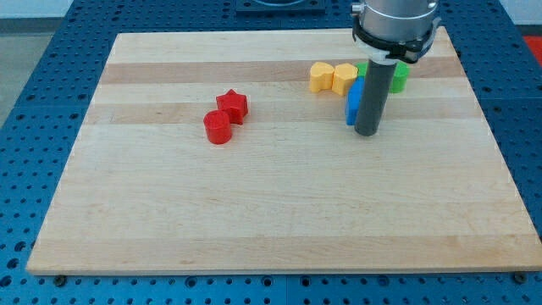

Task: Push the red circle to the bottom left of the cube

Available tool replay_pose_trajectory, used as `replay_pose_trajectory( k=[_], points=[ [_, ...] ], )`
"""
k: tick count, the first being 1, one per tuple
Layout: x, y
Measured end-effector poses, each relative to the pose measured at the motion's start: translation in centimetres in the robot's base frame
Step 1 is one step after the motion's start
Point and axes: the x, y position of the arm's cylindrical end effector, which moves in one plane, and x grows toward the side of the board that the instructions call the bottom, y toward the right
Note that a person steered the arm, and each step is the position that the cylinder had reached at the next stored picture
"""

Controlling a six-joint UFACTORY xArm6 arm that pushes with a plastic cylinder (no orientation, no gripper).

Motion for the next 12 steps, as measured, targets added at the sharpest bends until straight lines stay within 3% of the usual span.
replay_pose_trajectory(
  k=[1, 2, 4, 5, 7, 8, 12],
  points=[
    [0.6, -0.6],
    [4.0, -3.9],
    [7.8, -17.1],
    [7.8, -24.1],
    [2.3, -30.9],
    [0.0, -30.9],
    [-0.2, -22.0]
  ],
)
